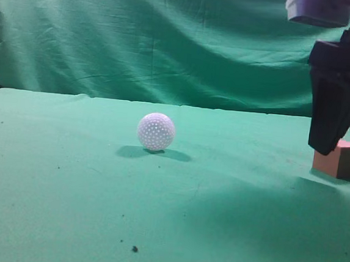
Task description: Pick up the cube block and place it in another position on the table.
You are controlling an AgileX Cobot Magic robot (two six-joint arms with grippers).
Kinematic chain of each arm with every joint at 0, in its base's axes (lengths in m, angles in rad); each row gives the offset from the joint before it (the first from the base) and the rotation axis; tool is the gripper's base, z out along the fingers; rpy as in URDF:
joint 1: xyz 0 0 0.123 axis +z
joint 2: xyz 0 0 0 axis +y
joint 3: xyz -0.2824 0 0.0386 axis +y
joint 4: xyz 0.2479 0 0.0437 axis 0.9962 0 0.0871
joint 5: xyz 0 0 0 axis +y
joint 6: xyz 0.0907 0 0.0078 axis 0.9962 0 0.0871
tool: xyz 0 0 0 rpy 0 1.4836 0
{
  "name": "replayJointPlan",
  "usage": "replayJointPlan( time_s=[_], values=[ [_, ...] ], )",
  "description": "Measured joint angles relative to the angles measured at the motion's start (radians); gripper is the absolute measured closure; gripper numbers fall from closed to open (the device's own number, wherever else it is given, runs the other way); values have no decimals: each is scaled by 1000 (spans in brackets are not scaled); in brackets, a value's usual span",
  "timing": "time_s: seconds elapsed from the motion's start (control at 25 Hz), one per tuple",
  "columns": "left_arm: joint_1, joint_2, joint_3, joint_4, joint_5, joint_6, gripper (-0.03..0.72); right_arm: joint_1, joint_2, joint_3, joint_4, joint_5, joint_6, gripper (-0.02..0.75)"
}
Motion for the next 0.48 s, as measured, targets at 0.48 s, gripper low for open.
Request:
replayJointPlan(
  time_s=[0.48],
  values=[
    [0, 0, 0, 0, 0, 0, 453, 0, 38, -225, -24, 83, 26, 501]
  ],
)
